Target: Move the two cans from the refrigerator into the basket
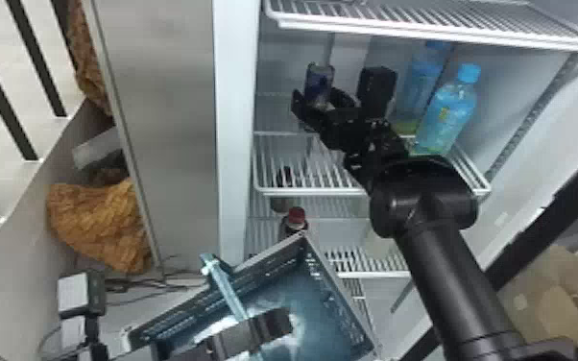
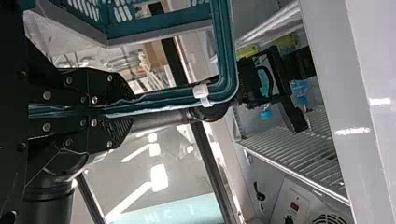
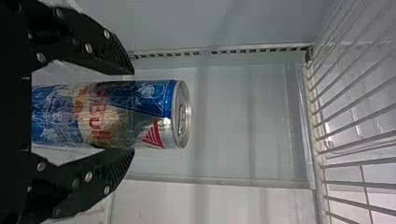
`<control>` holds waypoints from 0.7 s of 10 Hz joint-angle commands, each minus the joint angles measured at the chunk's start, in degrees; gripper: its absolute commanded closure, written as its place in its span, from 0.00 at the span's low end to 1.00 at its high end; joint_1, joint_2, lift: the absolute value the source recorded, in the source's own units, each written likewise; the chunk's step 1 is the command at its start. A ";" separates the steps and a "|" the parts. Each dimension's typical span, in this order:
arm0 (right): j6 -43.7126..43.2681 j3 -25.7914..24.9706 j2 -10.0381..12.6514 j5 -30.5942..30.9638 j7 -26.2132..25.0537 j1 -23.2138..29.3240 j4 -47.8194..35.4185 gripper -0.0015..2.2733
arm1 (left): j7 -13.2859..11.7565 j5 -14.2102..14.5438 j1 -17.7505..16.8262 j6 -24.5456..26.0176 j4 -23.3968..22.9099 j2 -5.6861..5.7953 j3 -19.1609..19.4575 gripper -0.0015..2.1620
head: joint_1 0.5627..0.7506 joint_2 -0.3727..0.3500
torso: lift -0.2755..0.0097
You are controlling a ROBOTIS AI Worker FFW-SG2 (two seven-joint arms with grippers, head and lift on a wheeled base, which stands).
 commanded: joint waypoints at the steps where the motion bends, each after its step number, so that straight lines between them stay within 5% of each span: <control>1: 0.02 -0.05 0.00 0.29 -0.15 0.14 -0.33 0.53 | 0.00 0.01 0.00 -0.13 0.00 0.00 0.00 0.56 | 0.66 0.29 | 0.84; 7: 1.99 -0.73 -0.62 0.40 -0.68 6.61 -10.31 0.54 | 0.00 0.12 0.00 -0.13 0.00 0.09 0.00 0.56 | 0.68 0.28 | 0.84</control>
